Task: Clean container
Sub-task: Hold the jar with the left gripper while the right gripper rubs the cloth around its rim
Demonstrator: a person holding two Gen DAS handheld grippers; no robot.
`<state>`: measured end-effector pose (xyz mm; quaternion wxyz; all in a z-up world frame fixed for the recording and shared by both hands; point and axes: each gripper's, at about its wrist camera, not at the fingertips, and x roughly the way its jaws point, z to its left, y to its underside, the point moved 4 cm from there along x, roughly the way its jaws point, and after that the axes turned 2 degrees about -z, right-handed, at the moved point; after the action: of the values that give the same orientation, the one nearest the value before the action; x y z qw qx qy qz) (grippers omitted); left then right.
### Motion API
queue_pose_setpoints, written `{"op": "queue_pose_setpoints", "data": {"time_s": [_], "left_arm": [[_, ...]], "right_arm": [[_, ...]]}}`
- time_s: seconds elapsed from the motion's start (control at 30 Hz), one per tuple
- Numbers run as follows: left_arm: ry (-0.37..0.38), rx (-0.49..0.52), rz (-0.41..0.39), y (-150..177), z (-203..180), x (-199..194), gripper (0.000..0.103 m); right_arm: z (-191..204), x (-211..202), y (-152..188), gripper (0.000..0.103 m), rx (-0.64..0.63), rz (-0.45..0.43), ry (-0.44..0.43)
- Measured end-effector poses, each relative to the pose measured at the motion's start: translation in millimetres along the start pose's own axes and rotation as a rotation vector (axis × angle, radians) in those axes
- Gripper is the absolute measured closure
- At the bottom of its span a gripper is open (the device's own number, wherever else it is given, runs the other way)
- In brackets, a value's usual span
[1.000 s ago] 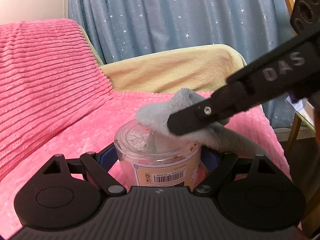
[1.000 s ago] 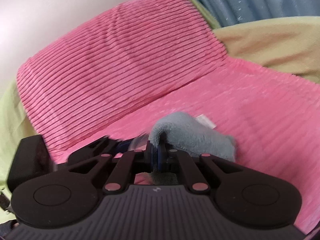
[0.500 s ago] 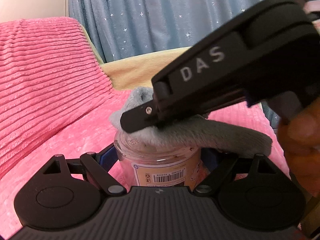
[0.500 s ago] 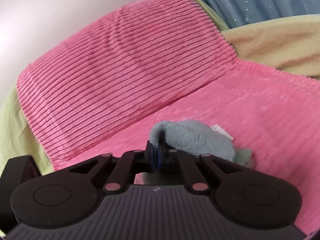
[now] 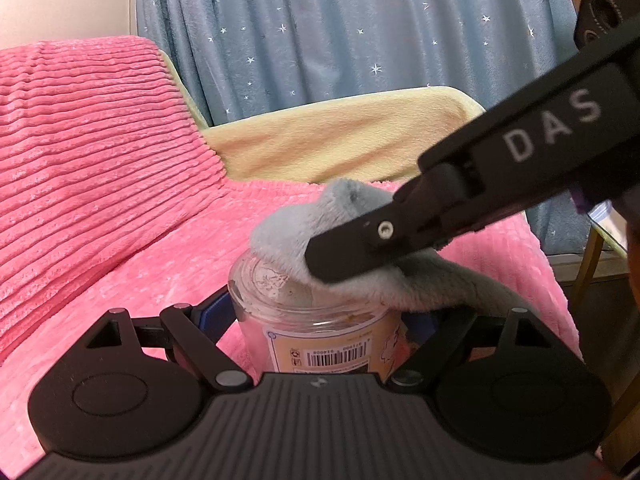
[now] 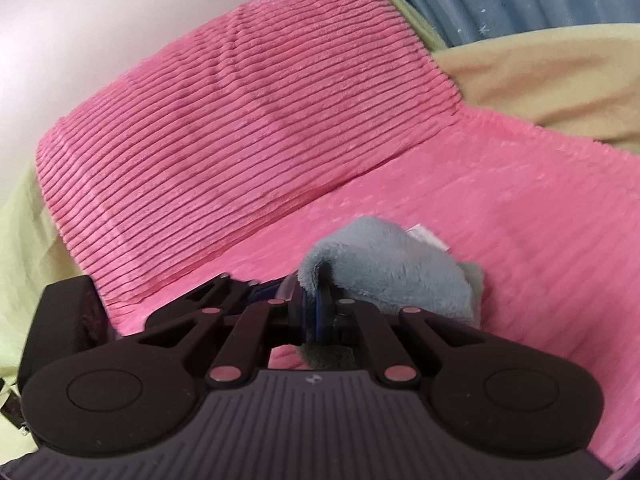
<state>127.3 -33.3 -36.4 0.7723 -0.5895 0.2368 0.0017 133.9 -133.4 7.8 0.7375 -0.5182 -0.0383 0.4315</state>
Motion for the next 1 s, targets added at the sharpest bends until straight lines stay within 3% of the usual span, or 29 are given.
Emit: {"op": "queue_pose_setpoints", "data": {"time_s": [0.23,0.5,1.0], "left_arm": [[0.001,-0.006,0.002,-0.5,1.8,0.1,0.017],[0.0,-0.017,0.0,2.3,-3.1,-2.7,0.017],[-0.006,0.002,0.0,4.6,-22.6,-14.9,0.017]], "right_arm": [[8.8,17.5,-0.3,0.102,0.006,-0.001,-0.038],[2.4,37.4,-11.5,0.102,0.005,-0.043,-0.008],[-6.8,3.4,-6.9,0.102,-0.004,-0.013,0.042]]}}
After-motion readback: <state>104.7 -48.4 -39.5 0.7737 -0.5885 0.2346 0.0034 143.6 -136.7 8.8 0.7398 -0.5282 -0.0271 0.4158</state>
